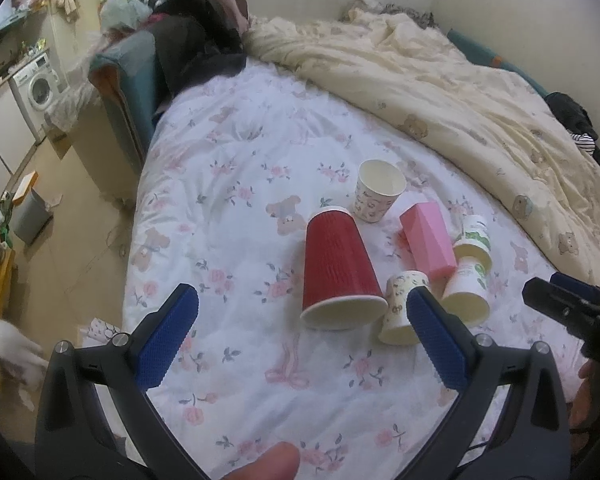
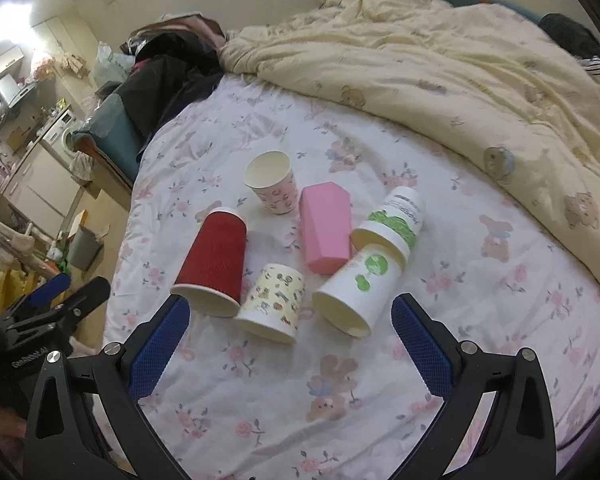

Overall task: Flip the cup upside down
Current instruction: 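Lower the right gripper onto the pink hexagonal cup and close it, then lift the pink cup with the right gripper and set it upright on the sheet, then move the left gripper to the upright pink cup and close on it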

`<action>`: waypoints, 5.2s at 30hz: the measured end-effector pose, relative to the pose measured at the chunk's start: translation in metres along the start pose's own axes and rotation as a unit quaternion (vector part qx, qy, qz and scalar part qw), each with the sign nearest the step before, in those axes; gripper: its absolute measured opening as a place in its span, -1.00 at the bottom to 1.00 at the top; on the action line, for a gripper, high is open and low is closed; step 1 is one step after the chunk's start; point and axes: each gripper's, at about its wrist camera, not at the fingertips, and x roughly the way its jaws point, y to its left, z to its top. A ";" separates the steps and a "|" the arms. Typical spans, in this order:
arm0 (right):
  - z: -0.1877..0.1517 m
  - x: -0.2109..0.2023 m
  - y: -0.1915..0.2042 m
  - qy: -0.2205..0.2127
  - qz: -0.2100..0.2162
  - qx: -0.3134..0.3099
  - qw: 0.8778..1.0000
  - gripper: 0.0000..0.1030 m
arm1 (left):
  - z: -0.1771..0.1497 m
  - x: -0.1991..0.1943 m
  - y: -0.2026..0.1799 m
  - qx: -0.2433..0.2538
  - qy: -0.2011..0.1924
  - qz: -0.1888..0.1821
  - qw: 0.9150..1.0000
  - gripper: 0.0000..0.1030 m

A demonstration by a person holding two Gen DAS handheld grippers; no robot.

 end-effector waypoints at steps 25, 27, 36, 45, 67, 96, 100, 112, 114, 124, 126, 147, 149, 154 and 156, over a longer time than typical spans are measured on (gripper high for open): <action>0.101 0.189 -0.029 0.260 -0.014 -0.024 0.965 0.38 | 0.012 0.092 0.033 -0.062 0.122 -0.009 0.991 0.99; 0.099 0.197 -0.030 0.263 -0.027 -0.028 0.964 0.38 | 0.013 0.090 0.031 -0.060 0.120 -0.013 0.991 0.99; 0.090 0.221 -0.035 0.266 -0.067 -0.037 0.961 0.24 | 0.014 0.083 0.025 -0.047 0.110 -0.016 0.993 0.99; 0.097 0.185 -0.044 0.222 -0.052 -0.010 0.974 0.24 | 0.014 0.074 0.021 -0.041 0.092 -0.014 0.995 0.99; 0.046 0.040 -0.002 0.121 0.032 0.017 0.992 0.24 | -0.022 0.016 0.016 -0.010 0.051 -0.023 0.998 0.99; -0.119 0.090 0.026 0.240 0.096 0.036 0.965 0.24 | -0.098 -0.001 0.036 -0.038 0.100 -0.002 0.994 0.99; -0.123 0.103 0.027 0.250 0.094 0.033 0.963 0.24 | -0.098 0.003 0.035 -0.040 0.104 0.000 0.994 0.99; -0.125 0.107 0.022 0.256 0.075 0.035 0.963 0.70 | -0.100 0.007 0.028 -0.034 0.108 -0.006 0.994 0.99; -0.125 0.103 0.025 0.251 0.078 0.026 0.964 0.71 | -0.100 0.007 0.027 -0.034 0.106 -0.005 0.994 0.99; -0.101 0.053 0.026 0.193 0.089 0.021 0.977 0.71 | -0.097 0.001 0.031 -0.045 0.092 -0.005 0.995 0.99; -0.093 0.038 0.026 0.172 0.091 0.016 0.981 0.71 | -0.097 0.001 0.031 -0.043 0.092 -0.006 0.995 0.99; -0.081 -0.011 -0.035 0.045 0.034 0.059 0.997 0.71 | -0.096 -0.001 -0.002 -0.002 0.092 0.002 0.996 0.99; -0.081 -0.011 -0.040 0.044 0.034 0.069 0.996 0.71 | -0.098 -0.001 -0.014 0.003 0.098 -0.007 0.995 0.99; -0.079 -0.025 -0.047 0.011 0.003 0.073 0.997 0.71 | -0.110 0.009 -0.038 -0.024 0.140 -0.042 0.989 0.98; -0.079 -0.025 -0.050 0.012 0.002 0.077 0.997 0.72 | -0.115 0.013 -0.054 -0.010 0.151 -0.048 0.987 0.98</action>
